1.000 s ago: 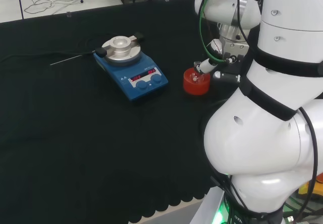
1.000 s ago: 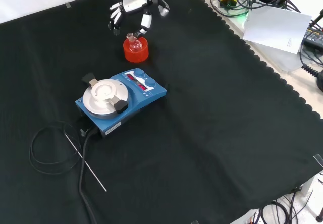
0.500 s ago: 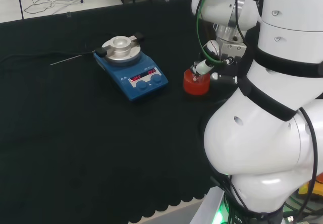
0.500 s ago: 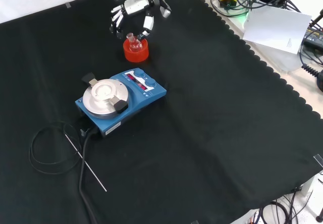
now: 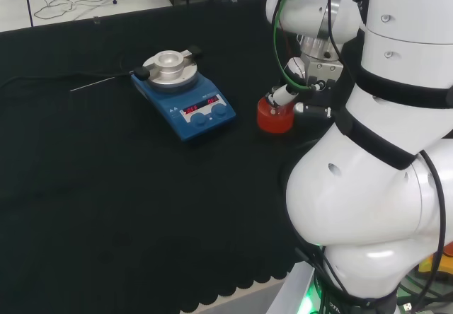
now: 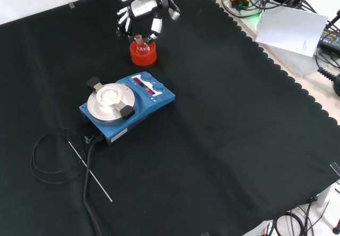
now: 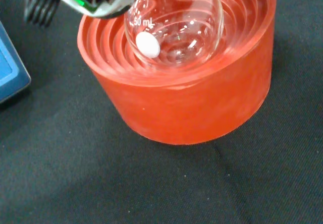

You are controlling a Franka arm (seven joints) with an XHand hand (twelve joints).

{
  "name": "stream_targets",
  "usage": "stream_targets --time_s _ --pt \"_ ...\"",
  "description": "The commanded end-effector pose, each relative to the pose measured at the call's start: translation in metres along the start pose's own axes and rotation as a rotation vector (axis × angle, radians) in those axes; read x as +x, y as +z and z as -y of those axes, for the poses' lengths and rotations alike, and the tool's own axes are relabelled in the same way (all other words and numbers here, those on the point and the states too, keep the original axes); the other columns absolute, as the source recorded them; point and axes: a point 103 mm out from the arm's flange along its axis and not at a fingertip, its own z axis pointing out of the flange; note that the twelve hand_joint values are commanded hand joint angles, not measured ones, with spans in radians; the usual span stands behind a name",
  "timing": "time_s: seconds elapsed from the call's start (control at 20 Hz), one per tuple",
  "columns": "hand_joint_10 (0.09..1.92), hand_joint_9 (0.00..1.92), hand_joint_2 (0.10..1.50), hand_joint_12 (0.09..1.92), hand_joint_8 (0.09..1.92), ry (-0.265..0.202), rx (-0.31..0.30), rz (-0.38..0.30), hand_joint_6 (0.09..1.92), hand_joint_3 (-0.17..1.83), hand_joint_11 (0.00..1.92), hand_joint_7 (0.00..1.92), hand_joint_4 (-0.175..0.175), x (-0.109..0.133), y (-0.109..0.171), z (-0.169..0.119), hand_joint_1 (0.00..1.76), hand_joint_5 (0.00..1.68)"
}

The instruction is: Pick up the round-bottom flask.

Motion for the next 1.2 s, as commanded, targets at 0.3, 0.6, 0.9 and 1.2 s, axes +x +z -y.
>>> stream_targets --time_s 0.3,0.6,0.9,1.2 --pt "0.63 0.60 0.74 1.41 0.66 0.011 -0.030 0.045 0.78 0.58 0.13 0.40 0.011 0.003 -0.004 -0.002 0.94 1.04" --pt "0.58 0.68 0.72 1.38 0.64 0.022 -0.053 0.068 0.90 0.65 0.22 0.48 0.174 0.002 -0.021 0.002 1.08 1.14" --pt "0.57 0.70 0.69 1.37 0.64 0.014 -0.094 0.032 0.93 0.71 0.24 0.49 0.175 0.016 -0.059 0.011 1.09 1.14" --pt "0.57 0.70 0.68 1.37 0.64 -0.023 -0.127 0.034 0.93 0.72 0.25 0.48 0.175 0.046 -0.094 0.019 1.09 1.14"
